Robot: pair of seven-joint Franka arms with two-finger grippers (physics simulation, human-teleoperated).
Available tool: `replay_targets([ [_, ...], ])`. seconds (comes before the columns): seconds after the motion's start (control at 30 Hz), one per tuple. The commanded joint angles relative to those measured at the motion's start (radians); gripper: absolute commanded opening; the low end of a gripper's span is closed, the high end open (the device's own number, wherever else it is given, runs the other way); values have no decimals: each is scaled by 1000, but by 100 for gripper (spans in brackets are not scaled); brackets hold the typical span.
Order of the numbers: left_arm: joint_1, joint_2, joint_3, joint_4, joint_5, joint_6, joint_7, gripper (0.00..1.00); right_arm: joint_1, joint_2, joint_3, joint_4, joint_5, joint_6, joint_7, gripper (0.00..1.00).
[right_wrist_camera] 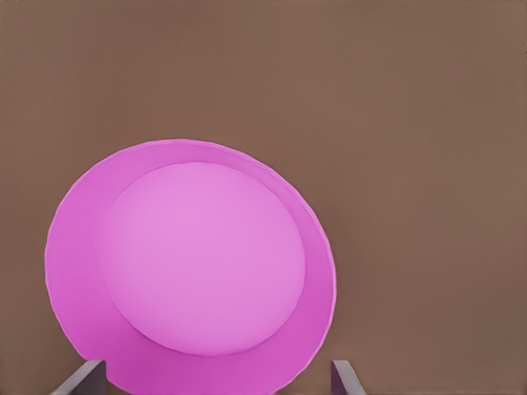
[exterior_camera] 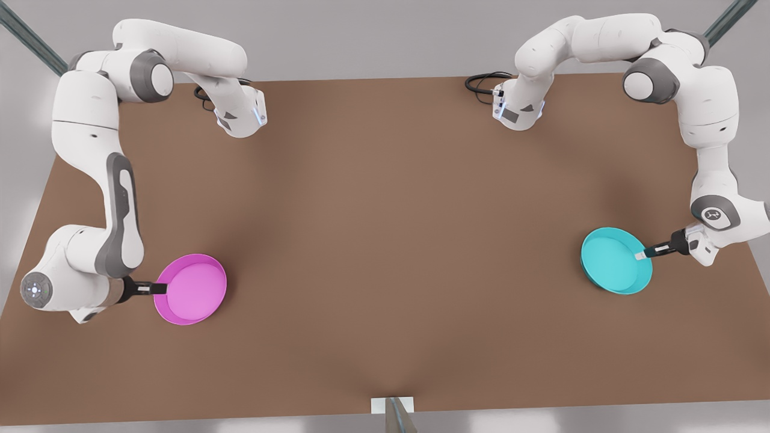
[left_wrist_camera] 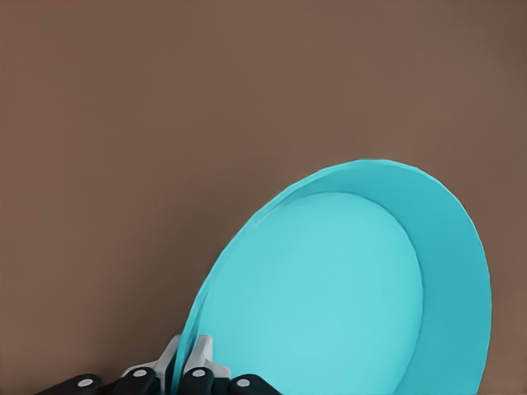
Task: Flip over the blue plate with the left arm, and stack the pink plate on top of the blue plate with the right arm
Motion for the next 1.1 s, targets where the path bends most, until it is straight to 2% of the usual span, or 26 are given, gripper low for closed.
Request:
replay_targets([
  [0.0, 0, 0, 0, 0, -11, 0, 1, 27, -1, 0, 0, 1, -4, 0, -6, 100],
  [0.73, -3, -32, 3, 0, -8, -82, -2, 21, 16, 0, 0, 37, -4, 1, -7, 100],
  [0.87, -155, -84, 81, 0, 6, -100, -4, 21, 33, 0, 2, 44, -4, -29, -4, 100],
  [0.97, -317, -104, 192, 0, 6, -103, -13, 21, 33, 0, 2, 45, -5, -31, -7, 100],
  [1.07, -382, -124, 201, 2, 7, -137, -79, 21, 29, 0, 0, 45, -7, -31, -9, 100],
])
